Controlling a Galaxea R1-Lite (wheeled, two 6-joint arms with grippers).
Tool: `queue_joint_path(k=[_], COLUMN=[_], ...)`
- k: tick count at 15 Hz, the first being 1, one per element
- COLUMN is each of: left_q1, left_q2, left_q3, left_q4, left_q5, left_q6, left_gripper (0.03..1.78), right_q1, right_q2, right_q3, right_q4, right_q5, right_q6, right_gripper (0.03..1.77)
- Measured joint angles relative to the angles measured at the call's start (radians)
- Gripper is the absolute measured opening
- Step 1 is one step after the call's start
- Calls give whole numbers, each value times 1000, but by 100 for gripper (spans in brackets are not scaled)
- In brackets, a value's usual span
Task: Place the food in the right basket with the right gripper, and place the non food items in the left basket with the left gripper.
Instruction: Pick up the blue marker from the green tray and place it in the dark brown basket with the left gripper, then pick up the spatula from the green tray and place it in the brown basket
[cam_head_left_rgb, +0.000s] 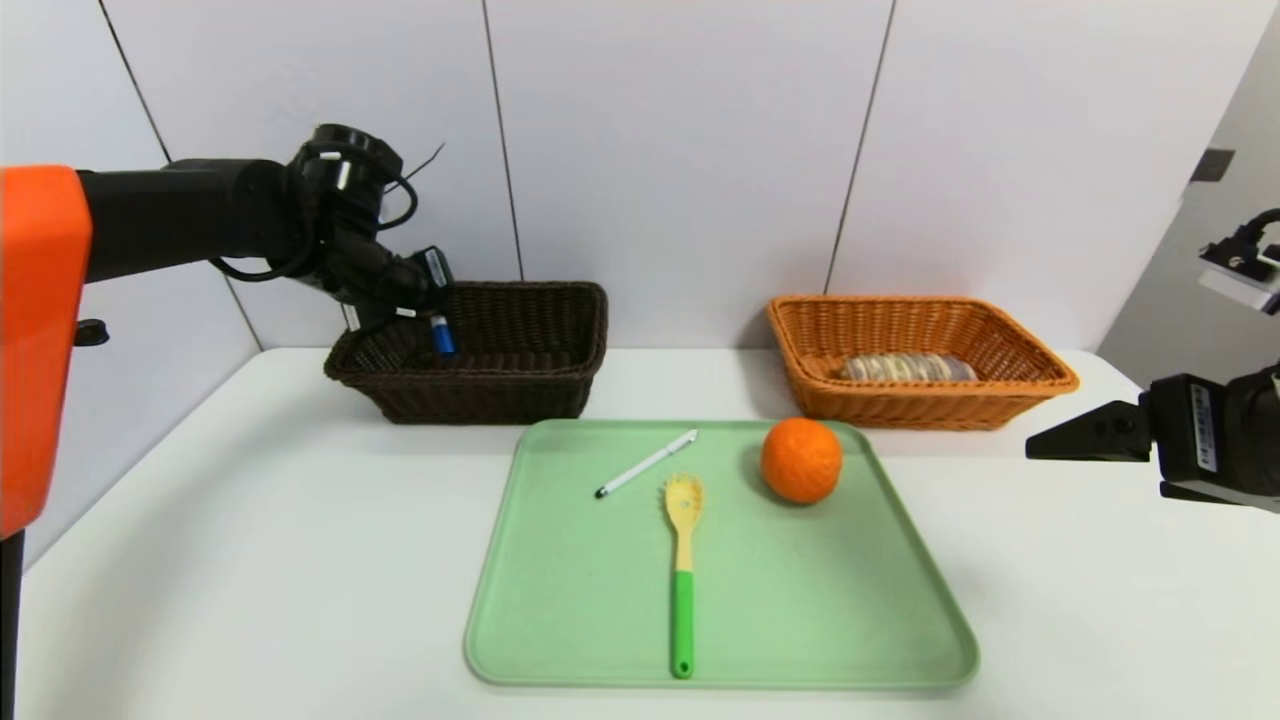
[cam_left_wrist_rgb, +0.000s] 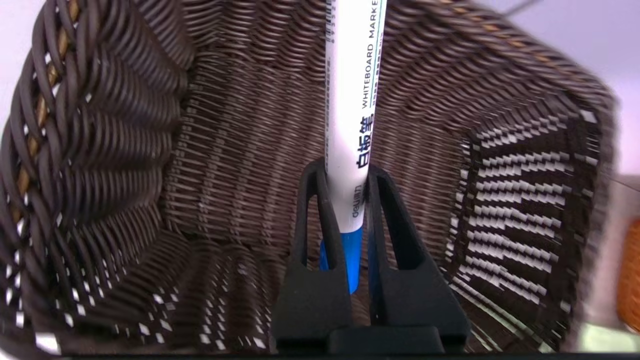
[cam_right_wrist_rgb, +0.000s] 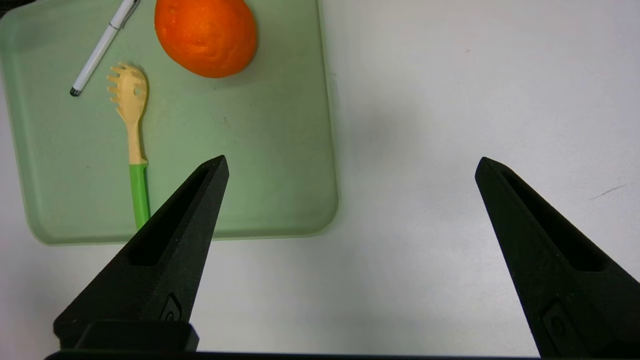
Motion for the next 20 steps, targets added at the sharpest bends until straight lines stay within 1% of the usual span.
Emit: queue_joint_path(k=[4,8,11,14,17,19,20], left_q1=[26,32,35,42,36,-6,-46], left_q2=[48,86,99,103,57,-29,-79], left_q3=[0,0,0,0,0,0,0], left_q4=[-19,-43,-45,-45,-38,-24,-9], left_q5=[-1,-2,-2,-2,-2,-2,-3], left_q6=[8,8,8,9,11,16,18], left_gripper=[16,16,64,98,121,132,137], right_q1=[3,3,3,3,3,3,3], right_q2=[11,13,13,13,13,14,14], right_q3=[1,9,10,12,14,18,20], right_q4=[-21,-33,-33,-33,-33,-33,-33], right_q5=[0,-2,-3,-2,-2,0,0], right_q6=[0,0,0,1,1,3,3], right_gripper=[171,171,171,171,171,171,171])
